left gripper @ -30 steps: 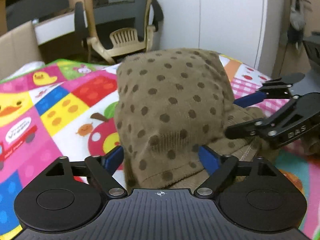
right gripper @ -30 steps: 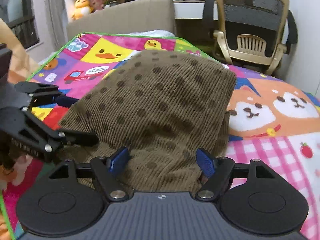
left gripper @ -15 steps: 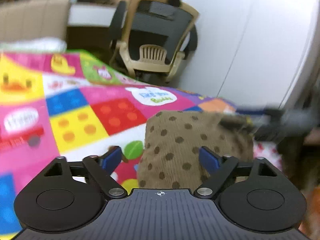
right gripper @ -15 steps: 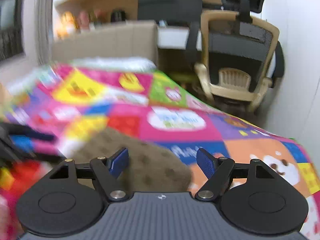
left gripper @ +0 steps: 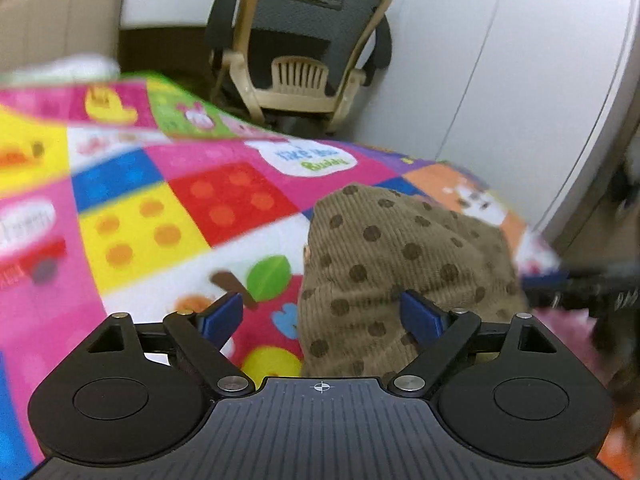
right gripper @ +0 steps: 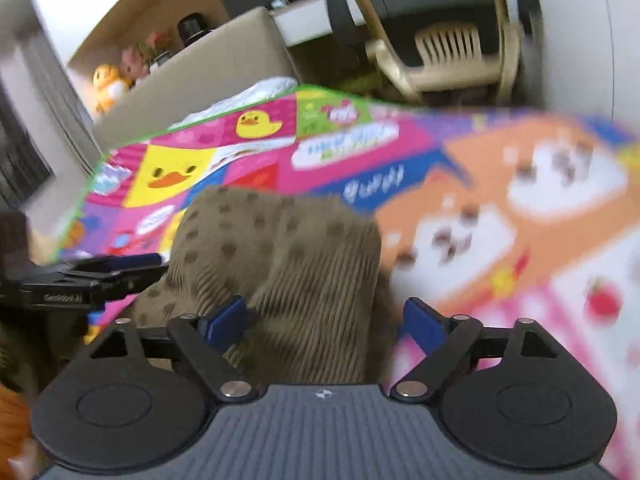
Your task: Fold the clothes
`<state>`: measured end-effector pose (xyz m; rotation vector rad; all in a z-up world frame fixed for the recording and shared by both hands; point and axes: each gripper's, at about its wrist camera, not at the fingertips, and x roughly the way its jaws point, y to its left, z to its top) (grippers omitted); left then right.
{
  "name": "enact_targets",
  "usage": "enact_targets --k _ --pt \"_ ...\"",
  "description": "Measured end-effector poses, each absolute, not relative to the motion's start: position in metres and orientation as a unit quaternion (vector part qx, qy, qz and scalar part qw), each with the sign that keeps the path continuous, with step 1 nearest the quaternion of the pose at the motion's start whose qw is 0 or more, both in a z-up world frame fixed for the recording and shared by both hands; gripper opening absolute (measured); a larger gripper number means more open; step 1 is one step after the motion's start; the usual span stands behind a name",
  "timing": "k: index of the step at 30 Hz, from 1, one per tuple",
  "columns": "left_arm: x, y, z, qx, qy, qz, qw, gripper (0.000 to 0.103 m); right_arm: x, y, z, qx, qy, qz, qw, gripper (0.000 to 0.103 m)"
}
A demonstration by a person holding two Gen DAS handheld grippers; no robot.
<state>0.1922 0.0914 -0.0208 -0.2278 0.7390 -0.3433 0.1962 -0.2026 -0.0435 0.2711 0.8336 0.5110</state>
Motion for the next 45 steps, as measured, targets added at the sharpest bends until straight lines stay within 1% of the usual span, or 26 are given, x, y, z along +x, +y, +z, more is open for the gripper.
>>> enact_targets --k 2,4,6,8,9,11,12,14,15,17,19,23,24,26,28,29,30,32,35,36,38,39,40,42,44,45 --pt "0.193 0.109 -0.028 -0.183 0.373 -0.194 0.889 0.093 0.193 -0.201 -0.053 0.129 0.409 0.242 0.870 0.092" --pt "0.193 0.119 -0.038 -0.240 0.386 -0.216 0.864 0.093 0.189 -0.198 -0.056 0.119 0.404 0.245 0.874 0.095" --pt "0.191 0.120 -0.046 -0.266 0.391 -0.235 0.849 0.093 0.191 -0.192 -0.056 0.110 0.403 0.247 0.874 0.095" --pt "0.189 0.113 -0.049 -0.265 0.395 -0.252 0.843 0.093 0.192 -0.185 -0.057 0.097 0.398 0.257 0.875 0.095" --pt "0.188 0.108 -0.050 -0.255 0.397 -0.254 0.844 0.090 0.193 -0.182 -0.058 0.090 0.394 0.263 0.876 0.094" --pt "0.188 0.102 -0.052 -0.248 0.396 -0.251 0.848 0.082 0.196 -0.178 -0.057 0.084 0.384 0.278 0.877 0.087" --pt "0.188 0.099 -0.053 -0.245 0.395 -0.250 0.850 0.079 0.198 -0.176 -0.056 0.083 0.378 0.286 0.877 0.085" --pt "0.187 0.101 -0.049 -0.245 0.379 -0.242 0.859 0.074 0.203 -0.169 -0.053 0.076 0.364 0.301 0.878 0.075" --pt "0.186 0.103 -0.046 -0.242 0.368 -0.236 0.866 0.072 0.207 -0.161 -0.049 0.064 0.353 0.308 0.881 0.073" --pt "0.184 0.110 -0.036 -0.239 0.339 -0.221 0.883 0.071 0.217 -0.140 -0.037 0.027 0.321 0.324 0.890 0.063" --pt "0.182 0.121 -0.027 -0.241 0.310 -0.198 0.898 0.069 0.229 -0.115 -0.023 -0.007 0.289 0.337 0.896 0.058" --pt "0.185 0.140 -0.010 -0.213 0.261 -0.136 0.931 0.069 0.261 -0.070 -0.001 -0.033 0.238 0.347 0.906 0.057" --pt "0.186 0.144 -0.006 -0.203 0.252 -0.120 0.939 0.070 0.269 -0.062 0.002 -0.036 0.233 0.347 0.908 0.057" --pt "0.196 0.149 -0.012 -0.174 0.281 -0.093 0.939 0.072 0.285 -0.051 -0.001 -0.041 0.247 0.329 0.911 0.057" --pt "0.200 0.154 -0.020 -0.152 0.313 -0.073 0.935 0.075 0.294 -0.048 -0.012 -0.040 0.280 0.314 0.906 0.057" --pt "0.197 0.157 -0.023 -0.147 0.319 -0.073 0.933 0.079 0.294 -0.049 -0.020 -0.042 0.299 0.312 0.901 0.057" --pt "0.195 0.160 -0.026 -0.142 0.325 -0.073 0.932 0.086 0.292 -0.050 -0.028 -0.048 0.314 0.308 0.897 0.057" --pt "0.188 0.164 -0.028 -0.128 0.336 -0.075 0.930 0.094 0.286 -0.053 -0.040 -0.068 0.332 0.302 0.891 0.057" --pt "0.185 0.163 -0.032 -0.102 0.349 -0.082 0.928 0.094 0.280 -0.061 -0.038 -0.062 0.340 0.303 0.888 0.057" --pt "0.186 0.161 -0.033 -0.096 0.351 -0.084 0.928 0.094 0.280 -0.064 -0.033 -0.048 0.337 0.308 0.888 0.057" --pt "0.186 0.157 -0.036 -0.085 0.355 -0.089 0.927 0.094 0.283 -0.071 -0.015 0.007 0.322 0.325 0.889 0.063" --pt "0.186 0.155 -0.038 -0.080 0.357 -0.091 0.926 0.094 0.285 -0.071 -0.006 0.025 0.313 0.331 0.890 0.065" --pt "0.188 0.152 -0.040 -0.075 0.356 -0.091 0.927 0.094 0.288 -0.067 0.001 0.036 0.302 0.335 0.892 0.065" --pt "0.190 0.150 -0.042 -0.073 0.358 -0.098 0.926 0.093 0.293 -0.058 0.015 0.051 0.283 0.338 0.896 0.071" --pt "0.190 0.145 -0.042 -0.067 0.357 -0.106 0.926 0.093 0.305 -0.046 0.017 0.053 0.279 0.329 0.901 0.088" --pt "0.189 0.143 -0.041 -0.063 0.356 -0.109 0.926 0.093 0.314 -0.042 0.012 0.060 0.292 0.323 0.898 0.091"
